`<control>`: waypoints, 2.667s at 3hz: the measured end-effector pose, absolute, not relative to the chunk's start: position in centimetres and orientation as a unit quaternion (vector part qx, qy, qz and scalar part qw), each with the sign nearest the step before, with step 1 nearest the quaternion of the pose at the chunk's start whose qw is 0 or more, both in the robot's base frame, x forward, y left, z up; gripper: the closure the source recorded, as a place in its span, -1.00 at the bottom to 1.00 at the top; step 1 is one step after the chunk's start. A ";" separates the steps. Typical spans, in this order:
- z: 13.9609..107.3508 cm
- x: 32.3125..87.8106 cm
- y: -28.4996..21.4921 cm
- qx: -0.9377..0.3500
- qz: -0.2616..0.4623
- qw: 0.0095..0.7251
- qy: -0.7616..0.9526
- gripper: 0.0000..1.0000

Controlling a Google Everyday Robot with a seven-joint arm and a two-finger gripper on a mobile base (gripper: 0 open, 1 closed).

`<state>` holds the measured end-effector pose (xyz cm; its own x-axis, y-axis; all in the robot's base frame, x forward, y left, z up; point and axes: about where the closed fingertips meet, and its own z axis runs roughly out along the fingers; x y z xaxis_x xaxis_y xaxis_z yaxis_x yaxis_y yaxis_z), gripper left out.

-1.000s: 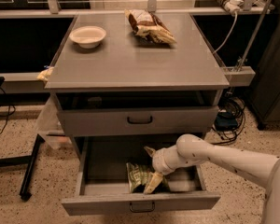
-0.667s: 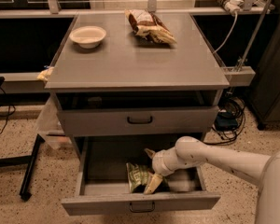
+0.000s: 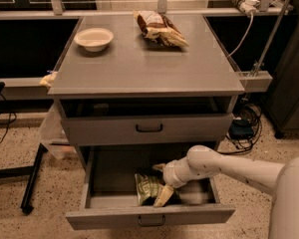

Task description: Pick green jalapeno chip bag from middle drawer and place on counter

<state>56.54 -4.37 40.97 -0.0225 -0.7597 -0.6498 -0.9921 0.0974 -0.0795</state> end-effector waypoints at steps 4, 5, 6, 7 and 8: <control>46.5 57.2 -5.4 -0.642 0.197 0.260 0.693 -0.90; 50.7 57.8 -6.7 -0.644 0.186 0.238 0.703 -0.90; 53.8 58.2 -7.7 -0.642 0.166 0.242 0.709 -0.54; 55.4 58.4 -8.3 -0.639 0.140 0.266 0.708 -0.07; 55.1 58.0 -8.8 -0.632 0.121 0.287 0.709 0.43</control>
Offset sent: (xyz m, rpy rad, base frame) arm 0.0109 -0.0389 0.0846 -0.0546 0.0167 -0.0421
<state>58.03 -8.84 55.10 -0.0357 -0.8275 -0.5603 -0.9667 0.1707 -0.1906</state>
